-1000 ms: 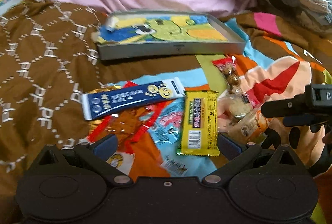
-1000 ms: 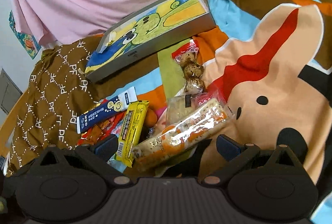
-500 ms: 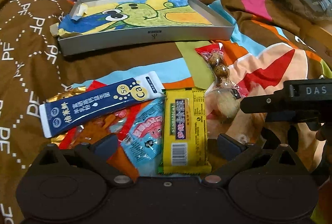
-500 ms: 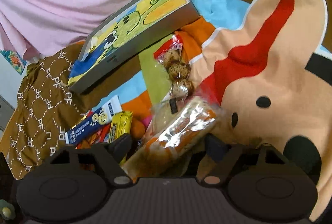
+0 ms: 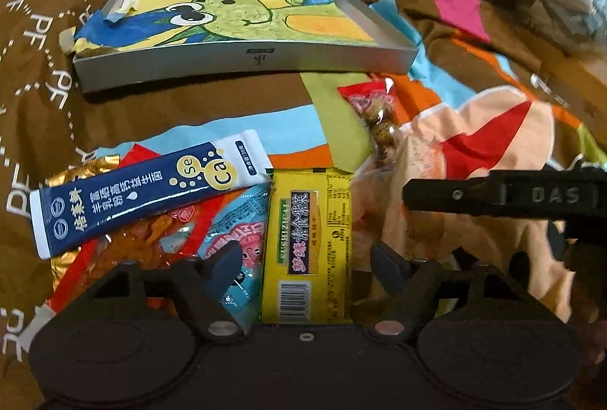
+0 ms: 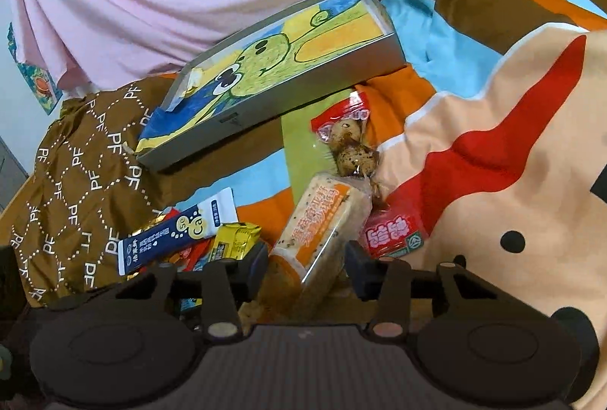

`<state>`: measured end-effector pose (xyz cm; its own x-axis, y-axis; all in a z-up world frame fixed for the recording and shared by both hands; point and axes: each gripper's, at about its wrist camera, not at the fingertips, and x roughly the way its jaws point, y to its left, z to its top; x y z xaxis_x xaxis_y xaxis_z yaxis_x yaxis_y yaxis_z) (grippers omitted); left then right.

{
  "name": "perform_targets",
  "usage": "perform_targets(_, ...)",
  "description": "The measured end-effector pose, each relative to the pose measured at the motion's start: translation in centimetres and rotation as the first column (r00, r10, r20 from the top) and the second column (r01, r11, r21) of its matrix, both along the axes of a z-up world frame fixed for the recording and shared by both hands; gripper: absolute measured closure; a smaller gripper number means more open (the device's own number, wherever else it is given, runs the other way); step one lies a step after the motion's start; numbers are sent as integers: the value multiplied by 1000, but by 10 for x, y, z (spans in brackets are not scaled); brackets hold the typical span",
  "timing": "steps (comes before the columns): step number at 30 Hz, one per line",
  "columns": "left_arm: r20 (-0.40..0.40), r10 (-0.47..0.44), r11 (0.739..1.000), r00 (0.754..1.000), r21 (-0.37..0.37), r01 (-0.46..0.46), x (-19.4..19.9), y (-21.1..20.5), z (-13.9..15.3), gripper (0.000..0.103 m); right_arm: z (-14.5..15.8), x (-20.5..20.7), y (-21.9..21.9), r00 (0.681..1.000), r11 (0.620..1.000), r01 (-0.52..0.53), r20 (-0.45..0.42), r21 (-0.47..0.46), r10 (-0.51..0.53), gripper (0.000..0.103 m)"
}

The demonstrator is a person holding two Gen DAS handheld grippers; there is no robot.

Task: Organize snacks
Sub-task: 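Lower the left gripper onto the yellow wafer bar and close it, then lift the yellow wafer bar with the left gripper while the right gripper grasps the rice-cracker stick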

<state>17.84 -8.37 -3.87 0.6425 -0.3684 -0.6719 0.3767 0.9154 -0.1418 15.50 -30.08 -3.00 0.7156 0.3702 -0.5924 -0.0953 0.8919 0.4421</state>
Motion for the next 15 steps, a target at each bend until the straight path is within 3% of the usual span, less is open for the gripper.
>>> perform_targets(6, 20, 2, 997, 1000, 82, -4, 4, -10, 0, 44, -1, 1, -2, 1000, 1000, 3, -2, 7, -3, 52)
perform_targets(8, 30, 1, 996, 1000, 87, -4, 3, -12, 0, 53, -1, 0, -1, 1000, 1000, 1, -1, 2, -1, 52)
perform_targets(15, -2, 22, 998, 1000, 54, -22, -6, -7, 0, 54, -1, 0, -1, 1000, 1000, -10, 1, -1, 10, 52)
